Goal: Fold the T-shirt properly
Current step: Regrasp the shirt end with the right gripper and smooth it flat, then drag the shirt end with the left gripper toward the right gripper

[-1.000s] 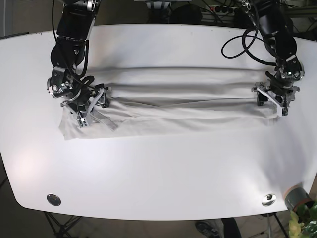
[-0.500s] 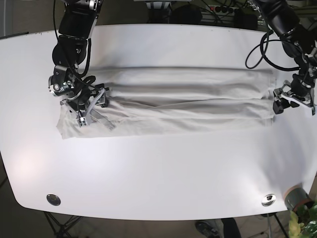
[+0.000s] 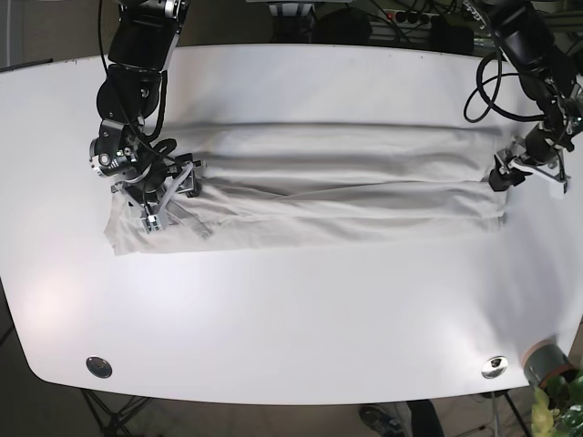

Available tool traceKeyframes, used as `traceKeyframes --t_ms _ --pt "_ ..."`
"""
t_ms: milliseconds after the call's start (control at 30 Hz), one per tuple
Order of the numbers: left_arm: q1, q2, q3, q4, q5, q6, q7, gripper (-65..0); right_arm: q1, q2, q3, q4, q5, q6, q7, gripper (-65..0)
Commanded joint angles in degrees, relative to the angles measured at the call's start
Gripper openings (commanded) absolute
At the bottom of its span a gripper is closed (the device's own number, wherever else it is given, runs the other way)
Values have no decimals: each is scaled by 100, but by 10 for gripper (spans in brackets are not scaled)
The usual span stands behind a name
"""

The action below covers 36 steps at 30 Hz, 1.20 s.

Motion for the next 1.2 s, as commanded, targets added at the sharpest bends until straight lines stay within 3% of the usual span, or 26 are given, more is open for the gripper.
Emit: traceKeyframes --t_ms 0,100,667,900,1167 --pt "-74 -131 199 28 -101 -176 -93 -176 56 9 2 61 24 23 -83 -296" --pt "-83 -122 436 28 -92 -405 -93 -178 47 1 2 61 24 23 -83 -296" --pt "-101 45 542 10 -84 -379 -93 -186 30 -8 11 70 24 32 -83 -296" --pt "-101 115 726 10 -84 -379 -93 -342 30 -105 11 70 24 32 -83 -296" --pt "-101 115 753 10 -84 -379 -93 -406 30 -122 11 70 24 32 -83 -296"
